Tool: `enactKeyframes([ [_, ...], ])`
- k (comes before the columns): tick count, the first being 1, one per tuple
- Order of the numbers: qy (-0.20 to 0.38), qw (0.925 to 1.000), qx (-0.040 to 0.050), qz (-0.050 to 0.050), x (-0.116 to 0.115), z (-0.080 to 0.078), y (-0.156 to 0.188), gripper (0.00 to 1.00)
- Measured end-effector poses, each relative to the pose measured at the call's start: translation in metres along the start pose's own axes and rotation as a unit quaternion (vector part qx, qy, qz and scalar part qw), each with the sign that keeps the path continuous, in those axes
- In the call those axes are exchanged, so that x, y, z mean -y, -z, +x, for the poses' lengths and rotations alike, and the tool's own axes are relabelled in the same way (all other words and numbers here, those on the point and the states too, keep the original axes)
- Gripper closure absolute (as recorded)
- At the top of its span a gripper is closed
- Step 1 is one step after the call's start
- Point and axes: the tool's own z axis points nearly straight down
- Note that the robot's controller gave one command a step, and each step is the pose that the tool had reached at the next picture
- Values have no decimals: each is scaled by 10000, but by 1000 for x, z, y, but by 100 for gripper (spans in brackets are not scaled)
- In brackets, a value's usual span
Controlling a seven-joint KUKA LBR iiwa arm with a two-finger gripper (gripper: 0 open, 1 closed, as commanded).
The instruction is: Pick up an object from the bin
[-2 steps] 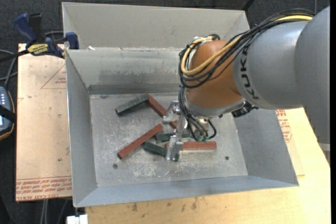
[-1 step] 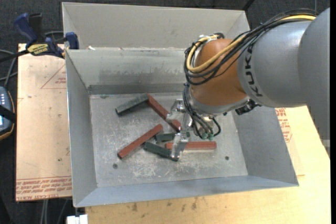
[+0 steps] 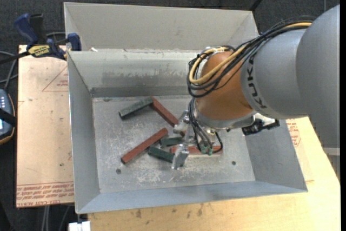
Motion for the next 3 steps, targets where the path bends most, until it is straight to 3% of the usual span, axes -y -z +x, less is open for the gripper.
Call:
enactKeyframes([
  [1, 784, 9969, 34, -13, 8, -10, -33, 0],
  [2, -188, 9997, 159, -42, 3, 2, -28, 100],
  [3, -190, 9997, 159, -42, 3, 2, -28, 100],
])
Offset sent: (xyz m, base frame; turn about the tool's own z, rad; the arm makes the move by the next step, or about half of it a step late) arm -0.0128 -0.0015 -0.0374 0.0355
